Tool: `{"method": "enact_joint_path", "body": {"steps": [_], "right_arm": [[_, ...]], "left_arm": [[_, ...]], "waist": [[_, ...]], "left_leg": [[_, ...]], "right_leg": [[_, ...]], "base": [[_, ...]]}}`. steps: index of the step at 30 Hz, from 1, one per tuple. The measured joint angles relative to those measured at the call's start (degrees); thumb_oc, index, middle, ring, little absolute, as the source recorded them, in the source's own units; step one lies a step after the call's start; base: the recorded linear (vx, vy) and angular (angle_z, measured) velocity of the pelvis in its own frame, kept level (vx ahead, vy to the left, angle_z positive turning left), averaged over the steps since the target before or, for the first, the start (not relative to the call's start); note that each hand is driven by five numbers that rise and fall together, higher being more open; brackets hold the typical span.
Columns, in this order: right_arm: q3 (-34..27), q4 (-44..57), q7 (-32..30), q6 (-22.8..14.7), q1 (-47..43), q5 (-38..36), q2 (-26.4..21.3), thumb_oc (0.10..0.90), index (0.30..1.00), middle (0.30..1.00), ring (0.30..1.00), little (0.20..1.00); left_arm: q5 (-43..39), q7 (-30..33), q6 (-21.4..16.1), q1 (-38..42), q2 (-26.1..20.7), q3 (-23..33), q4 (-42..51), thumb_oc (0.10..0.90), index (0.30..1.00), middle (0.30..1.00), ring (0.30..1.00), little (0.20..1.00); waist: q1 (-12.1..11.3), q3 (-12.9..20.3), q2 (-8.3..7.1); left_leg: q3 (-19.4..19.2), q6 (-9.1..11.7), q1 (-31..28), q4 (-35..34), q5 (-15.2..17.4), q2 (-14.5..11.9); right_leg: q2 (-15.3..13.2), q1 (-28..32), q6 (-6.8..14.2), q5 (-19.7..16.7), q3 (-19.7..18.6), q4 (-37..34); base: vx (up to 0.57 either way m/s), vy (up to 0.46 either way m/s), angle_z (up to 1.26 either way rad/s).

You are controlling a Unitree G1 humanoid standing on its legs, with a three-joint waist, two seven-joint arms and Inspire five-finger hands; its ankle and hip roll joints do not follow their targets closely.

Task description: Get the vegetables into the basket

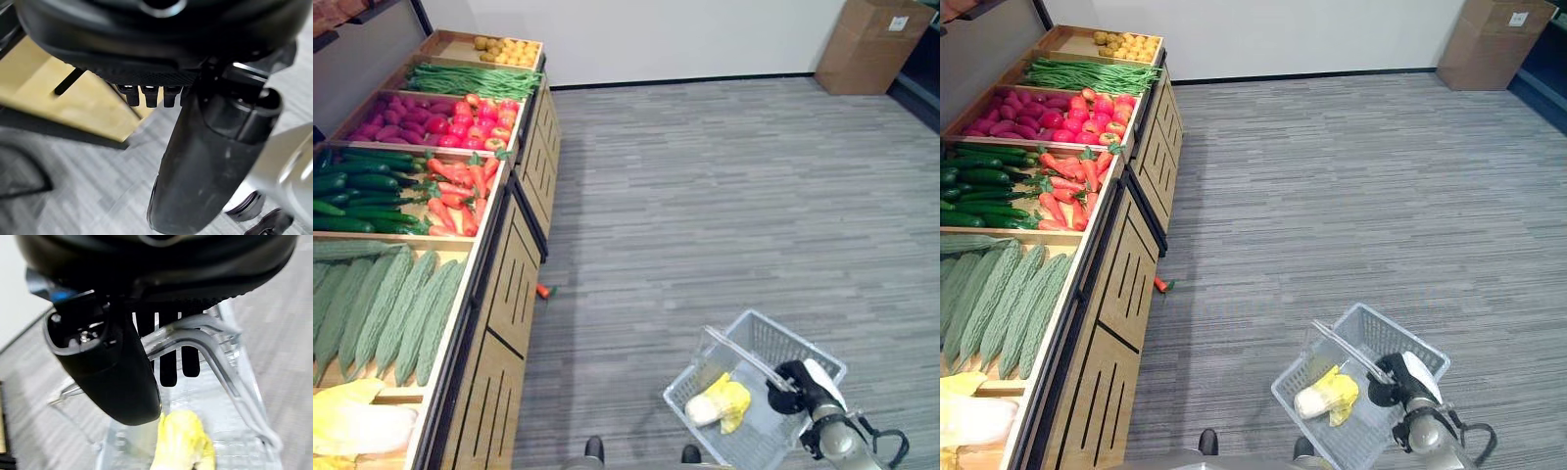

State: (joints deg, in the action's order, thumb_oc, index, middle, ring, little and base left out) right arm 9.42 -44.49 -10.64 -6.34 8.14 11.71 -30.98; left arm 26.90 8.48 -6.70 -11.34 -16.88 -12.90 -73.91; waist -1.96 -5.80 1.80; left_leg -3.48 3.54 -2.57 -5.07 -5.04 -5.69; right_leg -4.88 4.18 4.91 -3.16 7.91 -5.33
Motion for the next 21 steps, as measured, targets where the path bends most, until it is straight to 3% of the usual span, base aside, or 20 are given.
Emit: {"method": "enact_joint_path", "body": {"steps": [4,10,11,12,16,17,21], "right_arm": [[-0.2,-3.4,-0.6,0.8,0.2,1.7,0.1,0.400,0.300,0.300,0.300,0.300],[0.3,-5.1,-0.6,1.3,-1.1,1.8,0.8,0.400,0.300,0.300,0.300,0.300],[0.8,-5.1,-0.6,1.3,-1.1,1.8,0.8,0.400,0.300,0.300,0.300,0.300],[1.2,-5.0,-0.6,1.3,-1.6,1.8,0.8,0.400,0.300,0.300,0.300,0.300],[1.2,-5.1,-0.6,1.5,-3.5,1.8,0.7,0.400,0.300,0.300,0.300,0.300],[1.1,-4.8,-0.6,1.5,-3.7,1.8,0.6,0.400,0.300,0.300,0.300,0.300],[0.9,-4.5,-0.9,1.6,-4.6,1.7,0.6,0.400,0.300,0.300,0.300,0.300]], "left_arm": [[-5.8,0.4,1.7,1.0,1.5,4.3,1.0,0.900,1.000,1.000,1.000,1.000],[-10.2,1.4,3.5,4.2,3.3,4.7,-0.3,0.900,1.000,1.000,1.000,1.000],[-10.2,1.7,3.5,4.6,3.3,4.9,-0.3,0.900,1.000,1.000,1.000,1.000],[-11.6,2.2,3.7,5.9,3.5,6.6,-0.2,0.900,1.000,1.000,1.000,1.000],[-14.6,2.8,3.8,9.0,4.0,8.3,-2.0,0.900,1.000,1.000,1.000,1.000],[-14.8,2.8,4.2,9.4,4.4,8.6,-3.1,0.900,1.000,1.000,1.000,1.000],[-15.2,2.8,4.6,9.1,4.8,8.5,-4.1,0.900,1.000,1.000,1.000,1.000]], "waist": [[0.0,0.2,0.29],[0.6,0.0,1.05],[0.7,-0.2,1.03],[0.3,-1.9,0.73],[-0.5,-5.7,-0.48],[-0.9,-6.3,-1.42],[-1.5,-6.3,-1.45]], "left_leg": [[1.4,-0.1,1.0,0.0,0.0,-0.2],[1.6,0.3,2.9,0.9,-0.1,-1.1],[1.7,1.3,3.3,1.8,-0.1,-1.5],[2.7,2.1,5.2,5.6,0.3,-2.1],[6.9,4.6,9.3,12.8,-2.2,-1.3],[8.1,5.0,10.2,13.3,-3.7,-1.0],[7.9,5.0,11.8,7.6,-2.6,0.3]], "right_leg": [[0.2,-0.4,-0.1,0.2,1.0,0.3],[1.2,-2.7,-0.5,0.7,0.9,2.0],[1.8,-2.9,-0.9,1.0,1.1,2.1],[2.3,-3.1,-2.2,1.8,1.6,2.5],[2.0,-1.9,-3.5,2.0,2.8,2.0],[1.5,-1.4,-4.2,1.9,3.1,1.4],[0.8,-1.3,-5.1,1.9,3.6,0.1]], "base": [[-0.02,-0.074,0.13],[0.02,-0.128,-0.01],[0.01,-0.174,0.07],[0.01,-0.149,0.12],[0.09,-0.070,0.22],[0.16,0.002,0.19],[0.20,0.011,0.22]]}}
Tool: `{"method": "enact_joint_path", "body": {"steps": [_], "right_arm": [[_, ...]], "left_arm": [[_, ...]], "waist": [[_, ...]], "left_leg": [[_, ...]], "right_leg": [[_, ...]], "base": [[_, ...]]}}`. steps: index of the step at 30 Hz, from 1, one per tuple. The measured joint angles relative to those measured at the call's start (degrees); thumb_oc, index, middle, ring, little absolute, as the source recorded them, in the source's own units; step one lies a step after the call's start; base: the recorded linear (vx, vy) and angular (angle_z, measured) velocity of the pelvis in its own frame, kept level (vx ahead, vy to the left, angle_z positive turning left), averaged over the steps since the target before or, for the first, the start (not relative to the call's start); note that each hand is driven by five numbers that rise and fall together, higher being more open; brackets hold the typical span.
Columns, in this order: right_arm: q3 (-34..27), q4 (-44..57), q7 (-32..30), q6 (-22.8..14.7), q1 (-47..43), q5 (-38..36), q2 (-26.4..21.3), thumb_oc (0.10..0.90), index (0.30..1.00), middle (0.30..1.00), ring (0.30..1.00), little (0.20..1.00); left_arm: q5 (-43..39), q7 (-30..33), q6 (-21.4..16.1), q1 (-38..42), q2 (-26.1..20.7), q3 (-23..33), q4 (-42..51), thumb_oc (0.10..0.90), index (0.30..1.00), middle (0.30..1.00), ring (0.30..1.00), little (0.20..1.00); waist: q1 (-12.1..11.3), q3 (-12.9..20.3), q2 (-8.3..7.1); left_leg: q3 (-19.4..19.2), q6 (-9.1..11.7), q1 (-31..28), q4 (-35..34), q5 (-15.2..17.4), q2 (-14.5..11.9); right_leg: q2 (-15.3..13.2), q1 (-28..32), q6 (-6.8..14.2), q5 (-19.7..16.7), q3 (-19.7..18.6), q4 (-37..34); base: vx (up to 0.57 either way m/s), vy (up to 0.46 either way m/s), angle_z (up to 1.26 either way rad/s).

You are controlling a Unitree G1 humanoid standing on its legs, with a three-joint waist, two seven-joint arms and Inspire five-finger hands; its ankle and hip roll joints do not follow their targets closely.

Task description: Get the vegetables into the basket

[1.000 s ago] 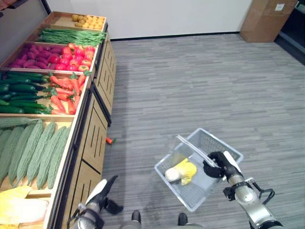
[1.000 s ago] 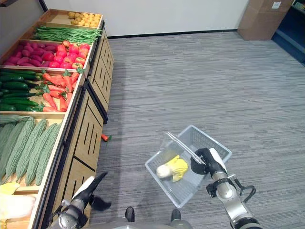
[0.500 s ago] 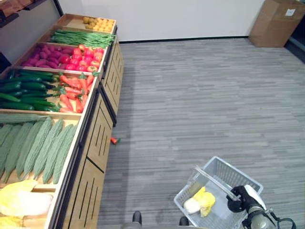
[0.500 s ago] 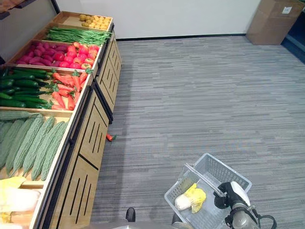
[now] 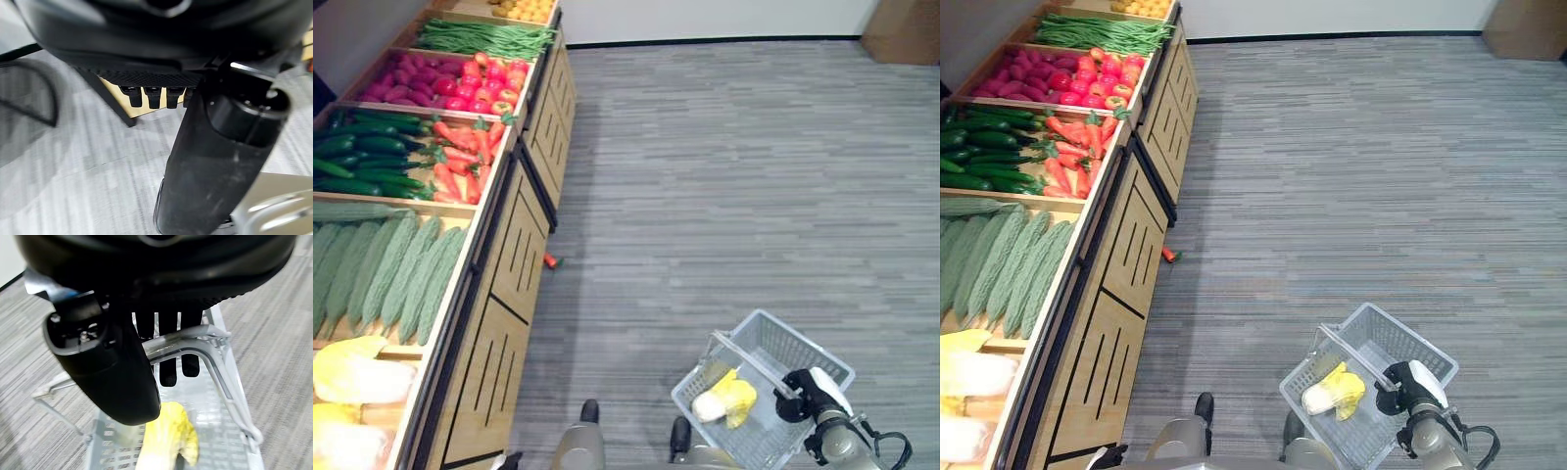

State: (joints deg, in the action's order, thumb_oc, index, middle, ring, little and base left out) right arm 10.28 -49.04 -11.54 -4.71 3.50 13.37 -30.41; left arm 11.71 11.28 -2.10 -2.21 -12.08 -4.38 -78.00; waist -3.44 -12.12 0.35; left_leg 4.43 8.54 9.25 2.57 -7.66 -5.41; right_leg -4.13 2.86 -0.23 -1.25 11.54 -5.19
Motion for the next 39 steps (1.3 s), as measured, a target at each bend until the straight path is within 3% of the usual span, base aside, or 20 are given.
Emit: {"method": "enact_joint_path", "body": {"steps": [5,6,7,9,13,14,15,16,17,18,19,20,22,23,24,25,26,29,32,39], "right_arm": [[0.2,1.5,-0.2,-0.1,-3.3,-0.8,0.9,0.400,0.300,0.300,0.300,0.300],[0.3,1.2,-0.6,-0.1,-3.7,-0.9,1.7,0.400,0.300,0.300,0.300,0.300],[0.8,2.0,-0.9,0.0,-3.4,-0.9,4.8,0.400,0.300,0.300,0.300,0.300],[-0.9,-0.5,-1.0,-0.3,-2.5,-0.8,9.6,0.400,0.300,0.300,0.300,0.300],[1.2,0.0,-0.8,0.0,-4.8,-0.8,10.7,0.400,0.300,0.300,0.300,0.300],[1.5,0.1,-0.8,0.0,-6.2,-0.9,10.6,0.400,0.300,0.300,0.300,0.300],[4.2,4.5,-1.1,-0.4,-8.0,-1.3,10.0,0.400,0.300,0.300,0.300,0.300],[4.3,5.2,-1.1,-0.5,-7.3,-2.2,10.7,0.400,0.300,0.300,0.300,0.300],[4.4,5.5,-1.3,-0.6,-6.4,-2.6,10.6,0.400,0.300,0.300,0.300,0.300],[5.7,7.8,-1.6,-1.0,-6.2,-2.5,9.6,0.400,0.300,0.300,0.300,0.300],[5.8,9.3,-1.7,-1.8,-5.3,-2.2,9.0,0.400,0.300,0.300,0.300,0.300],[5.6,8.7,-1.1,-1.2,-2.5,-2.0,8.6,0.400,0.300,0.300,0.300,0.300],[5.4,6.6,-0.7,-0.8,-0.2,-2.5,9.1,0.400,0.300,0.300,0.300,0.300],[5.2,5.9,-0.4,-0.4,1.9,-2.4,8.7,0.400,0.300,0.300,0.300,0.300],[4.9,4.9,-0.2,0.3,1.2,-2.2,6.8,0.400,0.300,0.300,0.300,0.300],[4.7,5.0,-0.1,0.7,0.6,-2.0,5.8,0.400,0.300,0.300,0.300,0.300],[4.8,3.6,0.2,0.8,-1.7,-1.9,5.2,0.400,0.300,0.300,0.300,0.300],[4.8,3.9,-0.3,0.2,-5.4,-2.0,3.9,0.400,0.300,0.300,0.300,0.300],[4.7,4.4,-0.8,-0.2,-6.2,-2.0,2.9,0.400,0.300,0.300,0.300,0.300],[4.7,3.8,-0.8,-0.1,-1.6,-2.0,2.9,0.400,0.300,0.300,0.300,0.300]], "left_arm": [[0.0,0.3,1.0,-2.9,0.8,-0.4,0.8,0.900,1.000,1.000,1.000,1.000],[0.0,0.5,1.2,-2.7,0.5,-0.4,0.8,0.900,1.000,1.000,1.000,1.000],[0.3,1.3,1.1,-1.8,-1.2,-0.6,2.6,0.900,1.000,1.000,1.000,1.000],[3.8,2.7,-0.3,0.2,-2.3,-4.5,4.3,0.900,1.000,1.000,1.000,1.000],[5.3,2.5,0.0,3.7,-6.1,-6.2,5.1,0.900,1.000,1.000,1.000,1.000],[5.3,2.6,0.1,4.8,-7.5,-6.2,4.8,0.900,1.000,1.000,1.000,1.000],[6.0,1.7,0.1,7.4,-6.9,-8.0,5.3,0.900,1.000,1.000,1.000,1.000],[6.3,1.7,-0.2,7.3,-6.8,-10.3,7.6,0.900,1.000,1.000,1.000,1.000],[6.2,1.6,-0.3,7.4,-6.3,-9.8,8.5,0.900,1.000,1.000,1.000,1.000],[6.0,1.8,0.6,8.0,-5.5,-6.0,8.5,0.900,1.000,1.000,1.000,1.000],[5.0,2.2,1.1,9.6,-5.3,-5.4,7.4,0.900,1.000,1.000,1.000,1.000],[4.9,2.4,1.1,9.6,-5.3,-5.7,8.6,0.900,1.000,1.000,1.000,1.000],[4.9,3.6,-0.4,4.3,-5.2,-7.2,11.3,0.900,1.000,1.000,1.000,1.000],[5.0,3.8,-0.7,2.1,-5.4,-8.2,12.4,0.900,1.000,1.000,1.000,1.000],[5.0,3.8,-0.9,1.5,-3.8,-8.4,11.6,0.900,1.000,1.000,1.000,1.000],[5.0,3.7,-1.4,1.7,-3.8,-8.4,11.5,0.900,1.000,1.000,1.000,1.000],[4.9,3.9,-0.9,2.4,-4.3,-6.6,9.3,0.900,1.000,1.000,1.000,1.000],[5.1,4.4,-0.6,3.1,-3.5,-7.3,5.3,0.900,1.000,1.000,1.000,1.000],[5.3,4.2,-0.3,3.1,-2.5,-7.2,4.1,0.900,1.000,1.000,1.000,1.000],[6.5,4.3,0.7,2.9,-1.4,-6.7,2.8,0.900,1.000,1.000,1.000,1.000]], "waist": [[-3.6,-0.1,1.34],[-3.6,-0.3,0.92],[-4.2,0.0,-3.86],[-3.9,1.4,-4.15],[-3.7,3.7,-5.40],[-3.8,3.7,-5.67],[-1.5,1.9,-5.21],[-0.3,1.2,-4.29],[0.4,1.2,-4.08],[2.1,1.3,-5.03],[4.7,0.8,-4.63],[4.4,0.8,-4.23],[2.6,3.3,-3.57],[2.9,6.8,-5.26],[1.2,7.2,-3.23],[0.6,7.1,-3.31],[-0.3,6.6,-3.08],[0.9,4.3,-2.18],[1.4,3.8,-1.76],[1.7,2.9,-0.62]], "left_leg": [[0.2,-1.8,0.1,-7.6,0.7,0.0],[0.0,-3.0,-0.8,-7.2,-1.4,0.8],[-2.0,-7.7,-2.0,-5.7,-0.7,5.6],[-3.7,-11.5,-4.1,-4.3,2.6,7.5],[-5.4,-12.7,-5.2,-3.6,4.3,9.2],[-5.7,-13.2,-6.1,-3.4,4.7,9.3],[-6.2,-19.8,-9.7,-0.2,11.4,12.6],[-5.0,-18.7,-11.8,1.4,12.8,12.6],[-3.3,-15.4,-12.3,2.1,15.2,13.3],[-2.4,-12.6,-10.4,4.5,18.0,13.9],[0.9,-12.8,-10.7,4.8,18.3,14.2],[2.8,-12.8,-14.9,2.9,17.5,13.7],[2.7,-11.4,-21.9,3.9,18.3,13.3],[2.8,-11.2,-22.1,6.3,18.2,15.6],[2.8,-8.2,-20.6,11.3,18.6,15.0],[2.9,-7.5,-17.2,15.5,21.4,14.1],[3.6,-4.5,-14.0,13.7,23.1,5.4],[6.4,-0.1,-9.9,14.0,19.5,-0.5],[8.0,0.0,-6.7,11.1,15.1,-2.3],[7.5,0.3,-6.6,13.7,14.7,-0.5]], "right_leg": [[0.9,1.6,2.5,1.5,-5.3,-0.1],[0.0,2.4,2.9,2.1,-6.3,-0.1],[-4.5,3.3,4.7,2.4,-8.1,0.5],[-7.3,1.3,6.4,4.0,-7.9,9.6],[-9.1,-5.7,9.4,2.7,-10.3,21.7],[-8.9,-7.9,10.5,1.5,-11.8,27.1],[-8.1,-32.6,11.6,-11.3,-19.0,64.4],[-5.4,-39.2,7.8,-6.1,-12.7,61.7],[-4.1,-41.1,6.7,-3.6,-9.8,57.9],[-3.8,-41.2,6.7,0.3,-7.9,42.8],[-2.8,-36.8,7.6,1.5,-7.3,21.2],[-0.4,-34.1,5.2,0.3,-8.1,13.1],[4.4,-27.2,-4.8,-1.8,-1.2,17.2],[5.0,-22.7,-9.8,-6.1,0.1,14.0],[6.5,-20.5,-10.1,-8.3,-2.3,10.7],[6.1,-18.9,-9.6,-8.7,-2.5,7.8],[7.7,-14.5,-9.3,-8.5,-2.1,4.5],[8.7,-9.8,-8.0,-5.2,-1.9,3.9],[9.0,-8.3,-6.9,-3.7,-2.4,3.6],[7.2,-3.7,-5.1,-2.8,0.0,0.3]], "base": [[0.28,0.109,-0.53],[0.56,0.483,-0.88],[0.40,0.380,-0.47],[0.38,0.431,-0.31],[0.20,0.286,-0.30],[0.27,0.316,0.06],[0.68,0.054,0.41],[0.81,-0.266,0.49],[0.85,-0.358,0.45],[0.48,-0.307,0.72],[0.40,-0.323,1.18],[0.38,-0.357,1.04],[0.29,-0.315,0.58],[0.22,-0.259,0.49],[0.21,-0.225,0.41],[0.37,-0.340,0.22],[0.29,-0.255,0.22],[0.19,-0.140,0.01],[0.14,-0.099,-0.12],[0.07,-0.057,0.27]]}}
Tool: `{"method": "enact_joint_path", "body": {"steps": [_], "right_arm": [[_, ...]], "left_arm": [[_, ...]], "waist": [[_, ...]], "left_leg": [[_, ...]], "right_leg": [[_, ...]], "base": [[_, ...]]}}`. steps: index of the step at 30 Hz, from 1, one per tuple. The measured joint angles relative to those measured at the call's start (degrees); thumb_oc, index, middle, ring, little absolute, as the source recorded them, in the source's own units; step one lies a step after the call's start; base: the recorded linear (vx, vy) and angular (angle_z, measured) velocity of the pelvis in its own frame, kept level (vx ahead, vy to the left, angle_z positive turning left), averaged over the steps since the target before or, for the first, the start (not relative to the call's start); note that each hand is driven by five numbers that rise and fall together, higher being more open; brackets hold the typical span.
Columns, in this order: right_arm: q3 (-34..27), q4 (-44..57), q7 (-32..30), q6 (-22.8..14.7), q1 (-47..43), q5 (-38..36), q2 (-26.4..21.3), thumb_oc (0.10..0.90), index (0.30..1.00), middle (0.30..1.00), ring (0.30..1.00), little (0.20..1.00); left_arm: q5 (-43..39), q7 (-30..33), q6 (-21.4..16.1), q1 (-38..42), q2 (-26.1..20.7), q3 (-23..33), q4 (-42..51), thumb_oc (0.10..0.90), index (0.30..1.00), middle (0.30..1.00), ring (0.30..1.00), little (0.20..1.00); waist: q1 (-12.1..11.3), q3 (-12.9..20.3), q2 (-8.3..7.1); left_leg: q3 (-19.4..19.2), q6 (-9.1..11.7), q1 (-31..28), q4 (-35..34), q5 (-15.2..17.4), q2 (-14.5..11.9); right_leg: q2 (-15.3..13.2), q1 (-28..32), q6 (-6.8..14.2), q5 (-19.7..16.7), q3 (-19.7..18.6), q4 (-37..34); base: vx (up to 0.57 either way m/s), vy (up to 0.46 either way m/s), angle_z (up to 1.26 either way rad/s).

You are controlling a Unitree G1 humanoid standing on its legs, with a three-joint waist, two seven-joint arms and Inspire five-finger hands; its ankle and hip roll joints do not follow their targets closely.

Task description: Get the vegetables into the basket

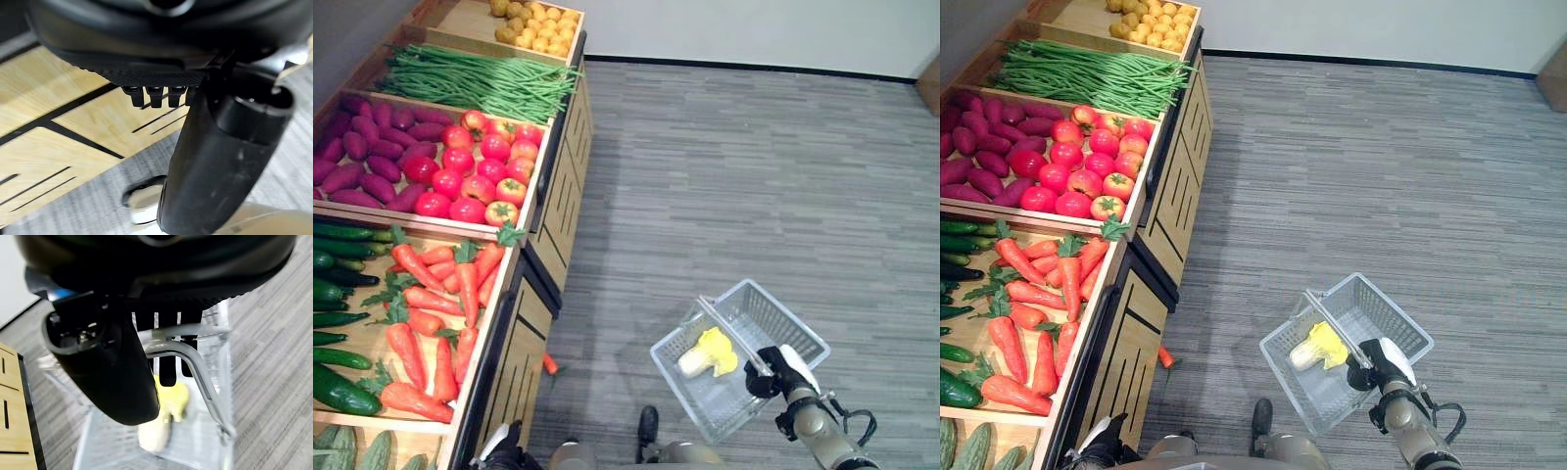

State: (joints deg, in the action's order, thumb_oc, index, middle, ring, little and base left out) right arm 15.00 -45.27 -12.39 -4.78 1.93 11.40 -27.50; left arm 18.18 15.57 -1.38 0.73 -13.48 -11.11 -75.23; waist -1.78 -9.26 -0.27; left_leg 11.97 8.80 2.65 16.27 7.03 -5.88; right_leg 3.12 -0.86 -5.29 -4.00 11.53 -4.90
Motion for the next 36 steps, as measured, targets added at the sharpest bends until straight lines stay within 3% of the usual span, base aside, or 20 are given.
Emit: {"method": "enact_joint_path", "body": {"steps": [2,4,6,9,12,15,17,26,29,31,32,33,34,35,36], "right_arm": [[-0.1,0.0,-0.1,0.0,-0.8,0.0,0.0,0.400,0.300,0.300,0.300,0.300],[-1.3,0.1,-0.1,0.1,-0.7,0.0,0.1,0.400,0.300,0.300,0.300,0.300],[-1.9,0.4,-0.1,0.2,-0.9,0.0,0.2,0.400,0.300,0.300,0.300,0.300],[-1.9,0.8,-0.1,0.1,-2.4,0.3,1.2,0.400,0.300,0.300,0.300,0.300],[-2.2,1.4,-0.2,-0.1,-1.3,1.2,1.7,0.400,0.300,0.300,0.300,0.300],[-3.4,1.1,-0.2,0.3,-0.1,1.3,4.2,0.400,0.300,0.300,0.300,0.300],[-3.4,1.1,-0.2,0.3,-0.2,1.3,5.5,0.400,0.300,0.300,0.300,0.300],[-3.2,-0.7,-0.1,0.4,-1.9,2.2,6.4,0.400,0.300,0.300,0.300,0.300],[-3.2,-2.0,0.0,0.5,-2.2,2.3,6.0,0.400,0.300,0.300,0.300,0.300],[-3.1,-2.2,-0.1,0.6,-2.9,2.3,5.2,0.400,0.300,0.300,0.300,0.300],[-3.0,-1.4,-0.1,0.6,-2.9,2.3,4.7,0.400,0.300,0.300,0.300,0.300],[-2.8,-1.1,-0.1,0.6,-2.7,2.3,4.6,0.400,0.300,0.300,0.300,0.300],[-2.9,-1.2,-0.2,0.9,-2.6,2.2,4.5,0.400,0.300,0.300,0.300,0.300],[-3.5,-1.4,-0.4,1.5,-2.6,2.0,4.5,0.400,0.300,0.300,0.300,0.300],[-3.3,-1.4,-0.3,1.6,-2.6,2.0,4.5,0.400,0.300,0.300,0.300,0.300]], "left_arm": [[0.0,0.0,-0.4,0.4,0.4,-0.3,1.6,0.900,1.000,1.000,1.000,1.000],[1.0,-0.4,-0.4,1.5,1.0,-0.7,1.8,0.900,1.000,1.000,1.000,1.000],[2.3,-0.8,-0.3,1.6,1.1,-1.9,2.8,0.900,1.000,1.000,1.000,1.000],[2.3,-1.3,-0.1,-0.4,1.4,-2.0,2.9,0.900,1.000,1.000,1.000,1.000],[5.1,-4.5,-0.9,-2.8,1.4,-3.8,2.0,0.900,1.000,1.000,1.000,1.000],[8.6,-6.2,-1.5,-4.2,0.3,-5.6,2.1,0.900,1.000,1.000,1.000,1.000],[9.3,-6.4,-1.6,-4.6,0.0,-6.5,2.1,0.900,1.000,1.000,1.000,1.000],[8.7,-5.4,-0.1,-5.6,0.8,-5.0,2.3,0.900,1.000,1.000,1.000,1.000],[8.7,-5.0,-0.1,-5.4,1.4,-5.0,2.2,0.900,1.000,1.000,1.000,1.000],[8.2,-4.6,-0.3,-5.1,2.6,-5.2,2.0,0.900,1.000,1.000,1.000,1.000],[7.9,-4.6,-0.7,-4.6,2.9,-5.2,1.9,0.900,1.000,1.000,1.000,1.000],[8.0,-4.4,-1.0,-4.7,2.6,-5.4,1.7,0.900,1.000,1.000,1.000,1.000],[6.7,-3.9,-1.1,-4.1,2.3,-4.9,1.3,0.900,1.000,1.000,1.000,1.000],[5.7,-3.1,-0.4,-2.6,2.3,-4.7,0.4,0.900,1.000,1.000,1.000,1.000],[5.2,-2.5,-0.1,-1.4,1.9,-3.9,0.5,0.900,1.000,1.000,1.000,1.000]], "waist": [[-0.6,-1.9,-1.20],[-0.4,-2.7,-1.28],[-0.5,-3.2,-1.06],[-1.9,-3.5,-0.58],[-0.7,-3.5,-0.68],[-0.5,-3.1,-3.73],[-0.7,-2.8,-4.09],[-2.4,-0.7,-3.25],[-2.3,-0.5,-1.86],[-1.8,-1.1,0.95],[-0.4,-1.2,1.55],[0.1,-1.0,1.04],[-0.7,-0.8,0.91],[-0.5,0.1,1.89],[-0.5,0.0,2.49]], "left_leg": [[-5.5,-0.6,3.1,1.4,-0.4,1.2],[-10.0,-2.0,5.2,-5.1,-1.3,1.2],[-14.3,-2.6,7.5,-12.7,-4.8,1.6],[-14.0,-5.0,8.1,-15.8,-9.3,2.3],[-14.4,-6.7,4.9,-18.2,-14.4,2.4],[-14.4,-8.3,3.8,-20.8,-15.4,4.5],[-14.2,-8.5,3.3,-21.3,-15.4,4.7],[-15.7,-8.2,0.5,-21.3,-13.9,3.8],[-15.9,-8.2,0.5,-21.6,-13.1,2.9],[-14.8,-8.5,0.8,-21.3,-13.3,0.6],[-12.8,-8.5,1.3,-20.6,-13.4,1.1],[-12.3,-8.5,1.4,-20.6,-13.4,2.0],[-11.4,-8.6,1.3,-21.1,-13.5,2.9],[-9.0,-8.6,3.3,-20.4,-13.4,2.4],[-7.0,-8.6,4.5,-19.7,-13.5,1.9]], "right_leg": [[-2.3,0.1,-0.1,0.4,1.3,0.0],[-3.8,0.1,0.3,1.1,3.9,0.0],[-4.3,0.1,1.7,1.5,5.6,0.0],[-3.6,0.9,3.0,1.2,3.8,0.0],[-3.7,3.6,4.9,2.3,3.3,0.0],[-5.6,3.6,6.5,3.1,3.5,0.2],[-5.8,3.8,6.7,3.4,3.3,0.5],[-4.9,5.6,6.4,4.0,0.9,0.3],[-4.5,2.5,7.4,5.1,0.1,6.7],[-3.9,-4.6,9.7,7.1,-2.7,20.9],[-4.6,-8.8,11.3,9.9,-6.9,28.9],[-6.0,-8.8,11.5,10.1,-8.3,27.7],[-9.7,-10.1,11.0,10.6,-11.1,26.8],[-12.5,-9.8,11.3,10.5,-16.5,22.5],[-12.5,-8.8,11.4,10.5,-20.1,19.3]], "base": [[0.02,0.018,0.46],[0.02,0.067,0.78],[0.05,0.086,0.52],[0.06,0.118,-0.37],[0.05,0.113,-0.16],[0.05,0.122,0.17],[0.02,0.050,0.13],[0.02,0.061,-0.12],[-0.06,0.039,-0.17],[0.01,-0.075,0.09],[0.07,-0.166,0.62],[0.10,-0.211,0.74],[0.17,-0.369,1.01],[0.16,-0.352,0.98],[0.13,-0.393,1.09]]}}
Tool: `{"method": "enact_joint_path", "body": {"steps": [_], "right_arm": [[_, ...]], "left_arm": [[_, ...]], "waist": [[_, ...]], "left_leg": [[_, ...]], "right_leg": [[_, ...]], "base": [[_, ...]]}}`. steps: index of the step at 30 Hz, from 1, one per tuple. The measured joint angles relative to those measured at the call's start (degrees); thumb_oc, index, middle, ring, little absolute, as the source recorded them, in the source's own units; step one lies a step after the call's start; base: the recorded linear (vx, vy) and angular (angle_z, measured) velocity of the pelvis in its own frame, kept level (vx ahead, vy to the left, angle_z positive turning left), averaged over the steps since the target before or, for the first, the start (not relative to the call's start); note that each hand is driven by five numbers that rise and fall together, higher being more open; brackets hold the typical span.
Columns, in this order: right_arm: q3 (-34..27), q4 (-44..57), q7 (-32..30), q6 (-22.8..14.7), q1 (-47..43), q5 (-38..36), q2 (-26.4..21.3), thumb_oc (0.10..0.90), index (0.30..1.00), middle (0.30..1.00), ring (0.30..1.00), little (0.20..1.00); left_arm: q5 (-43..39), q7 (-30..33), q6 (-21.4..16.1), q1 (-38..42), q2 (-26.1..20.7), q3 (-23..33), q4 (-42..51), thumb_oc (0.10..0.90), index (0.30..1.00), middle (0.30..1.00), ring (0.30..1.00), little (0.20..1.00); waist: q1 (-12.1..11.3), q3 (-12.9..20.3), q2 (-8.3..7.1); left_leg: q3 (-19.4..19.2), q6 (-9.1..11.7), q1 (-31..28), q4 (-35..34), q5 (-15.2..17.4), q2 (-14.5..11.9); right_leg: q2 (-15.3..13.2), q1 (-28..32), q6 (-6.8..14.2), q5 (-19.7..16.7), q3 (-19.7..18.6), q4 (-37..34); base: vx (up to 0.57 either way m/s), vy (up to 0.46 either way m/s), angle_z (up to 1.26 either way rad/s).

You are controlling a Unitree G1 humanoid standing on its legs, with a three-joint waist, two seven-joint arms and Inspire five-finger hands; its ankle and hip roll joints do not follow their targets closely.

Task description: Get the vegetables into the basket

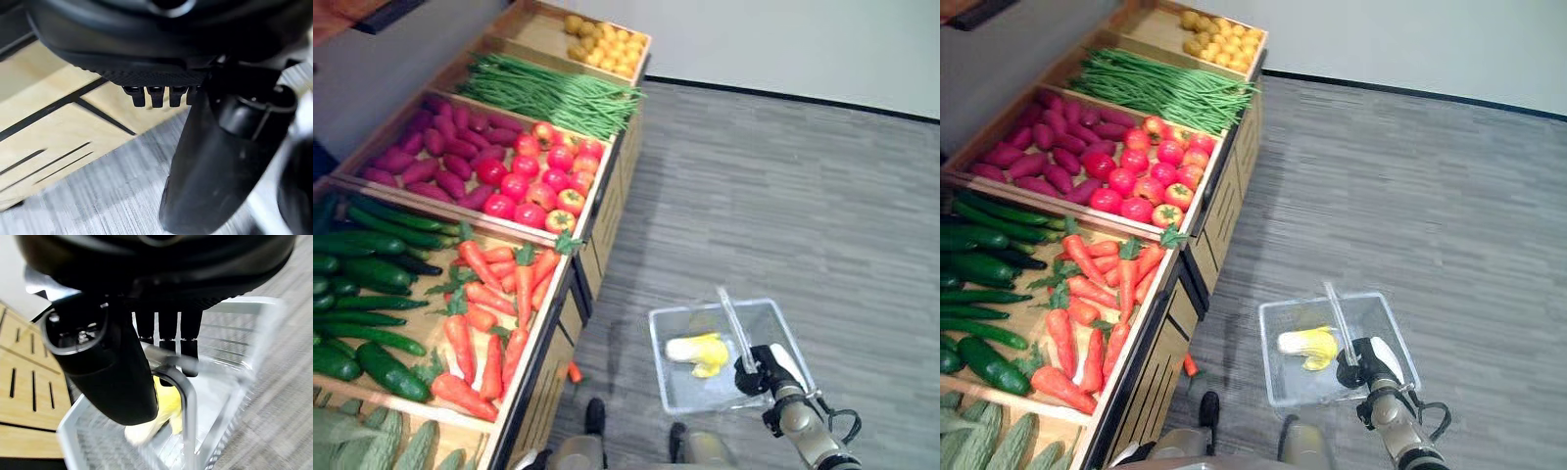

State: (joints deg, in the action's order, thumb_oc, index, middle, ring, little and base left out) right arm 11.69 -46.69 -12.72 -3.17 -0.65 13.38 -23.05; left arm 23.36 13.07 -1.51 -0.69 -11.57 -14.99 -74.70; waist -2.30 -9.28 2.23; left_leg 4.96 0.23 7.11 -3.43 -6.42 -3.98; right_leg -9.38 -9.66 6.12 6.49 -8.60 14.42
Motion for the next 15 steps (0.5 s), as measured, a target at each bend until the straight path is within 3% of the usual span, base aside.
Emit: {"method": "enact_joint_path", "body": {"steps": [1,2,3,4,5,6,7,8,10,11,12,13,15], "right_arm": [[0.2,0.0,0.1,0.0,0.2,0.1,0.0,0.400,0.300,0.300,0.300,0.300],[1.6,0.0,0.5,0.0,1.3,0.3,0.1,0.400,0.300,0.300,0.300,0.300],[2.0,-0.2,1.0,0.1,1.3,0.3,-0.3,0.400,0.300,0.300,0.300,0.300],[2.1,-0.4,1.2,0.5,1.5,0.3,-0.4,0.400,0.300,0.300,0.300,0.300],[2.4,-1.1,1.2,0.3,1.0,0.3,-0.4,0.400,0.300,0.300,0.300,0.300],[2.4,-1.1,1.1,0.3,0.9,0.3,-0.8,0.400,0.300,0.300,0.300,0.300],[2.4,-0.5,1.1,-0.7,1.6,0.3,-3.0,0.400,0.300,0.300,0.300,0.300],[2.2,-0.2,0.5,-0.9,2.2,0.3,-4.1,0.400,0.300,0.300,0.300,0.300],[2.1,-2.1,0.2,-0.2,1.6,0.2,-4.8,0.400,0.300,0.300,0.300,0.300],[2.0,-2.2,0.1,-0.2,1.9,0.2,-5.0,0.400,0.300,0.300,0.300,0.300],[2.1,-2.1,0.1,-0.1,1.8,0.2,-4.8,0.400,0.300,0.300,0.300,0.300],[2.1,-1.7,0.1,-0.2,2.1,0.2,-5.0,0.400,0.300,0.300,0.300,0.300],[1.6,-1.2,-0.2,-0.2,3.0,0.2,-5.8,0.400,0.300,0.300,0.300,0.300]], "left_arm": [[-0.5,0.5,0.3,0.8,-0.6,0.0,0.0,0.900,1.000,1.000,1.000,1.000],[-1.0,1.2,0.7,1.9,-3.4,0.1,0.1,0.900,1.000,1.000,1.000,1.000],[-1.0,2.0,0.6,2.1,-3.7,1.2,0.1,0.900,1.000,1.000,1.000,1.000],[-1.4,2.6,0.7,2.1,-4.1,1.5,0.7,0.900,1.000,1.000,1.000,1.000],[-1.8,2.8,0.8,2.0,-4.0,1.7,0.7,0.900,1.000,1.000,1.000,1.000],[-2.0,2.6,0.7,1.1,-3.4,1.6,0.6,0.900,1.000,1.000,1.000,1.000],[-2.1,3.0,0.7,-1.0,-1.3,2.2,-0.3,0.900,1.000,1.000,1.000,1.000],[-2.3,3.2,0.9,-0.7,-0.6,2.0,-0.5,0.900,1.000,1.000,1.000,1.000],[-3.3,3.0,0.5,-0.2,-0.1,2.0,-0.1,0.900,1.000,1.000,1.000,1.000],[-3.5,2.9,0.4,0.5,0.0,2.0,0.1,0.900,1.000,1.000,1.000,1.000],[-3.9,2.8,0.4,0.5,-0.1,2.0,0.1,0.900,1.000,1.000,1.000,1.000],[-4.2,2.5,0.6,0.0,0.1,2.0,-0.2,0.900,1.000,1.000,1.000,1.000],[-4.2,2.0,1.0,-0.8,0.5,2.1,-0.5,0.900,1.000,1.000,1.000,1.000]], "waist": [[0.1,-0.2,0.46],[-0.4,0.2,-0.39],[-0.2,0.2,0.48],[-0.1,0.2,0.23],[-0.5,0.1,-0.22],[-1.0,0.5,-0.54],[-1.0,2.0,1.55],[-0.3,2.5,2.43],[-1.5,2.0,1.47],[-0.6,1.2,-0.13],[-0.7,0.3,-1.72],[-1.0,0.4,-2.71],[-0.7,0.4,-2.29]], "left_leg": [[1.9,0.0,1.1,0.9,0.0,-0.5],[5.2,0.1,1.6,-0.4,0.1,-1.4],[6.4,0.2,1.0,-2.1,0.2,-3.4],[6.2,0.6,1.1,-1.3,1.6,-4.5],[6.3,0.1,1.3,2.3,3.8,-4.0],[6.1,0.9,1.1,6.1,4.4,-3.2],[6.1,-0.3,-0.2,7.0,1.7,-4.0],[5.9,2.5,0.8,5.8,0.6,-5.8],[6.2,3.3,1.9,3.7,-4.0,-7.2],[5.9,6.1,3.2,3.6,-7.6,-6.9],[5.6,6.0,3.2,2.9,-10.1,-6.3],[2.7,5.6,3.5,4.0,-10.3,-5.6],[-4.4,5.0,4.4,5.1,-11.3,-5.3]], "right_leg": [[0.4,1.1,0.2,-0.1,-2.3,-2.8],[1.3,4.9,0.5,-0.6,-1.1,-8.3],[2.3,4.9,1.8,-2.7,2.1,-8.2],[3.3,5.4,0.5,-2.8,3.7,-8.6],[3.5,6.1,-0.5,-3.2,4.0,-9.2],[3.6,6.8,-1.3,-3.8,4.4,-10.4],[6.4,7.0,-1.9,-4.4,7.2,-11.4],[7.8,6.2,-2.6,-4.8,9.7,-11.2],[9.5,5.3,-4.2,-4.4,11.3,-10.8],[8.5,5.0,-5.0,-4.3,13.0,-10.9],[8.1,5.5,-5.9,-4.5,14.1,-11.4],[7.7,5.7,-6.4,-4.7,15.2,-11.9],[7.9,7.1,-6.5,-4.7,17.5,-12.8]], "base": [[0.06,-0.356,1.16],[0.05,-0.408,1.22],[0.04,-0.395,1.17],[0.01,-0.224,0.55],[0.00,-0.372,0.22],[-0.03,-0.348,0.03],[-0.04,-0.424,0.33],[-0.10,-0.267,0.64],[-0.09,-0.173,0.71],[-0.06,-0.099,0.68],[-0.09,-0.146,0.68],[-0.08,-0.113,0.57],[-0.09,-0.086,0.61]]}}
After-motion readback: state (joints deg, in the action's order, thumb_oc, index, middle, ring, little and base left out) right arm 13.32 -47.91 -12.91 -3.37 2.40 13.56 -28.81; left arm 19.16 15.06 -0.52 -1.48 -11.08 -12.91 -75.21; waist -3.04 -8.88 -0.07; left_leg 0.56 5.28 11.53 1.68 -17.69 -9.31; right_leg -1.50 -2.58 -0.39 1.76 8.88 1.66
